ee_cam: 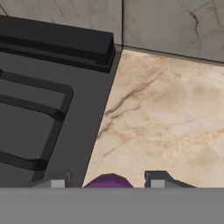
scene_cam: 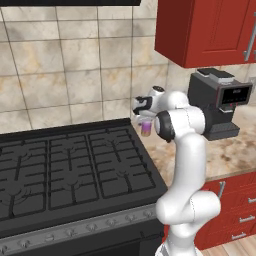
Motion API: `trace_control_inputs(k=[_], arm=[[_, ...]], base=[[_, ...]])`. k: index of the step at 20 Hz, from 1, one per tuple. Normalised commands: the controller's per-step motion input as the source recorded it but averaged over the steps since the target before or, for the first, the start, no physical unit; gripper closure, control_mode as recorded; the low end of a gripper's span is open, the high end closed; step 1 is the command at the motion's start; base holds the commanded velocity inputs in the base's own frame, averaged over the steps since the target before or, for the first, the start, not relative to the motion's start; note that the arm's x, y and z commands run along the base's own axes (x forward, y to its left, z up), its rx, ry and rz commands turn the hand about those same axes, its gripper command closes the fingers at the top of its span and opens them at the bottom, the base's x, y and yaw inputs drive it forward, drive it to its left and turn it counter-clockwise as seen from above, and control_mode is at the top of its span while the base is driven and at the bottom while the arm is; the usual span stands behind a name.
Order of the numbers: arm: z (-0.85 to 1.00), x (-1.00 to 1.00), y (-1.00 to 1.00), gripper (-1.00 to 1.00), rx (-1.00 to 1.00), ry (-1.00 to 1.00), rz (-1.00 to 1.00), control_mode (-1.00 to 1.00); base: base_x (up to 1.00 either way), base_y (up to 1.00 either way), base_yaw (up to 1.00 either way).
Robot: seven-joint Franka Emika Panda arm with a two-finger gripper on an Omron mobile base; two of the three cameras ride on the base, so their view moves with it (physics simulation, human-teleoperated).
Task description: Four empty soda cans are scattered around the kitchen. Gather all the cans and cluster them next to the stove for recycling.
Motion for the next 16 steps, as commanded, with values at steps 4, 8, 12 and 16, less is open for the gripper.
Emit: trace_control_inputs(k=[4,8,12,16], arm=[[-0.30,0.20,0.01,1.00,0.00,0.00,0.00,-1.00],[-0.30,0.22,0.02,1.00,0.00,0.01,0.00,-1.00],[-0.29,0.22,0.02,1.00,0.00,0.02,0.00,-1.00],[-0.28,0.19,0.02,-1.00,0.00,0.02,0.00,-1.00]], base=[[0.00,0.00,0.00],[0.00,0.00,0.00],[0.00,0.00,0.00],[0.00,0.00,0.00]])
